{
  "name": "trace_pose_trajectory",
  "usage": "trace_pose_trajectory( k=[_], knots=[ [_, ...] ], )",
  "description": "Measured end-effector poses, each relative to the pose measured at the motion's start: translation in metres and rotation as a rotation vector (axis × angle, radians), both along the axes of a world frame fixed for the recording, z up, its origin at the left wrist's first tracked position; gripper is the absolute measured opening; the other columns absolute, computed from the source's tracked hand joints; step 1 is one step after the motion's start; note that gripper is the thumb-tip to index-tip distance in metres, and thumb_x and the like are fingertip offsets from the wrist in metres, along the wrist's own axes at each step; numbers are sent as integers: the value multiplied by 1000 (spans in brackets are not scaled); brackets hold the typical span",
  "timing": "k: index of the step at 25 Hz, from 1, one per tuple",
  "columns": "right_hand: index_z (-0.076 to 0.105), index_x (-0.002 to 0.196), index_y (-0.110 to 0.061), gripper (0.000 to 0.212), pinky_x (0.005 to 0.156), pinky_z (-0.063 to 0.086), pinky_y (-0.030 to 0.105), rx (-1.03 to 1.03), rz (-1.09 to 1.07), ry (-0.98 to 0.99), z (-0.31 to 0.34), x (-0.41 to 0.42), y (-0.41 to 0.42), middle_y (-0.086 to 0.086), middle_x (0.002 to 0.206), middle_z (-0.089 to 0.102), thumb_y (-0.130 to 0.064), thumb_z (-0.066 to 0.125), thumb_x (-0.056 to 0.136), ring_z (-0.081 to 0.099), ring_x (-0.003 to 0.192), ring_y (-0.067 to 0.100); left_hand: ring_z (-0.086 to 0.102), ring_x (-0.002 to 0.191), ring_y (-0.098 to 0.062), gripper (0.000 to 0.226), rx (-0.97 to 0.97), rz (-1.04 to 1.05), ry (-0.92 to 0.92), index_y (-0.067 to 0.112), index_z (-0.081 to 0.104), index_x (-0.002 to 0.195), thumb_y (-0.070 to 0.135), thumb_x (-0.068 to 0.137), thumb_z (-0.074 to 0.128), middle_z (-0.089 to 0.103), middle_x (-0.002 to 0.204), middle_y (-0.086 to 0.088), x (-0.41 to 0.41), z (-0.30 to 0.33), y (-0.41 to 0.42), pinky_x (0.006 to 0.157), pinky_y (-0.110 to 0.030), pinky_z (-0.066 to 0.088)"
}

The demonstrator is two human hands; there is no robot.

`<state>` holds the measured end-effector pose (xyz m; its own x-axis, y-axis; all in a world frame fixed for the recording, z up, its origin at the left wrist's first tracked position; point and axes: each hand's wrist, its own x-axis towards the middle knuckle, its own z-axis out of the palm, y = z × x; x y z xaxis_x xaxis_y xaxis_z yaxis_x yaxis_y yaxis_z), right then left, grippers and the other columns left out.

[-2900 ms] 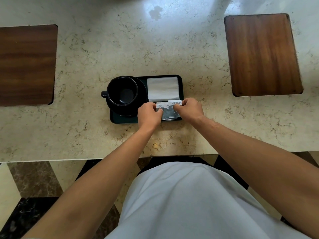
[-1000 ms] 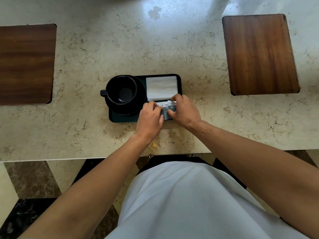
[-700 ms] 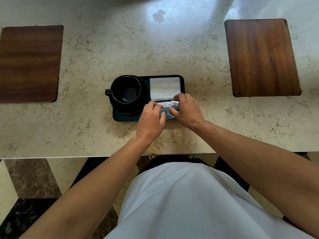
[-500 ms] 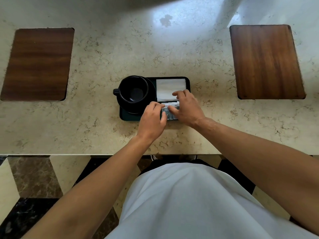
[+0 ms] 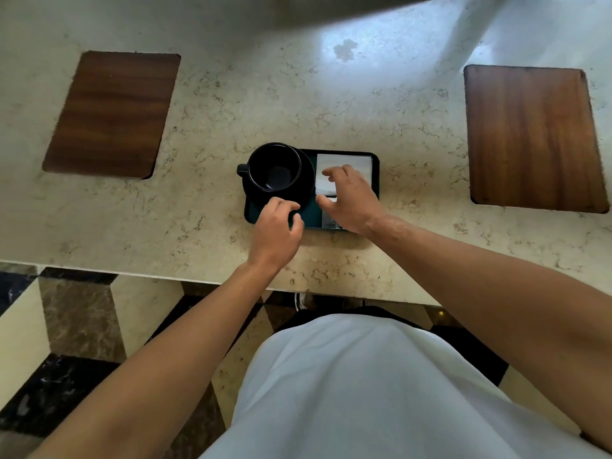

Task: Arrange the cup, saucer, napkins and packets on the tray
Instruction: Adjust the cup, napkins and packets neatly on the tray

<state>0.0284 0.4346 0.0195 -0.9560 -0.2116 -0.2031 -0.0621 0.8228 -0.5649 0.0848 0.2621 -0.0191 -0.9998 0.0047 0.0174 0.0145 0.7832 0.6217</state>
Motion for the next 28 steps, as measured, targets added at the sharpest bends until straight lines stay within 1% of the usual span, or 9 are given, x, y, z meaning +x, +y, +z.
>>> trace_pose_trajectory(
  k=[4,7,11,15,20,22,25,26,28],
  knots=[
    [41,150,-14,61,116,37,39,-50,99,-44,2,-8,-1,7,148,48,-32,64,97,44,138,23,58,102,-10,24,-16,161,-36,13,68,118,22,99,58,62,117,0,8,11,-9,88,-26,53],
    [40,151,-15,62,114,36,35,-93,102,-62,4,-19,-5,7,150,46,-31,64,96,44,137,23,56,98,-6,24,-23,250,-57,15,66,118,25,98,59,62,116,2,8,20,-20,84,-19,47],
    [40,151,-13,57,115,34,35,-90,75,-114,2,-26,-15,9,152,42,-19,59,97,43,138,25,57,99,-8,25,-20,339,-77,16,63,119,24,96,59,62,112,3,-7,20,-43,85,-22,46],
    [44,149,-13,53,112,41,35,-63,-32,-161,-5,-35,-25,10,149,43,-10,56,97,51,130,27,59,96,-12,27,38,381,-131,15,62,121,20,94,61,62,110,2,-34,9,-68,85,-28,52],
    [51,143,-14,45,107,47,38,-35,-250,-168,-7,-46,-42,10,140,53,-11,57,99,56,123,26,61,93,-13,28,104,329,-199,12,63,125,19,99,56,66,109,0,-78,-4,-101,85,-29,54],
    [55,140,-14,41,103,50,38,-10,-307,-168,-9,-49,-50,10,133,58,-12,59,99,60,116,25,61,89,-12,27,119,263,-227,12,66,123,19,100,55,67,103,2,-90,-8,-111,80,-22,50],
    [59,135,-14,36,95,55,38,5,-362,-163,-10,-49,-57,8,121,66,-14,60,99,64,101,23,59,75,0,23,152,164,-287,16,71,113,18,94,59,64,84,14,-95,-8,-117,65,-4,42],
    [61,134,-14,35,95,54,36,18,-368,-153,-11,-49,-59,8,118,68,-14,60,98,64,98,21,60,74,2,20,190,151,-318,19,71,110,19,93,61,64,82,16,-96,-10,-120,66,-7,47],
    [62,132,-14,34,95,54,35,27,-383,-144,-13,-50,-61,7,115,70,-14,61,98,65,99,21,67,75,-5,17,267,157,-373,21,70,108,19,92,64,69,82,10,-100,-11,-124,72,-27,59]
  ],
)
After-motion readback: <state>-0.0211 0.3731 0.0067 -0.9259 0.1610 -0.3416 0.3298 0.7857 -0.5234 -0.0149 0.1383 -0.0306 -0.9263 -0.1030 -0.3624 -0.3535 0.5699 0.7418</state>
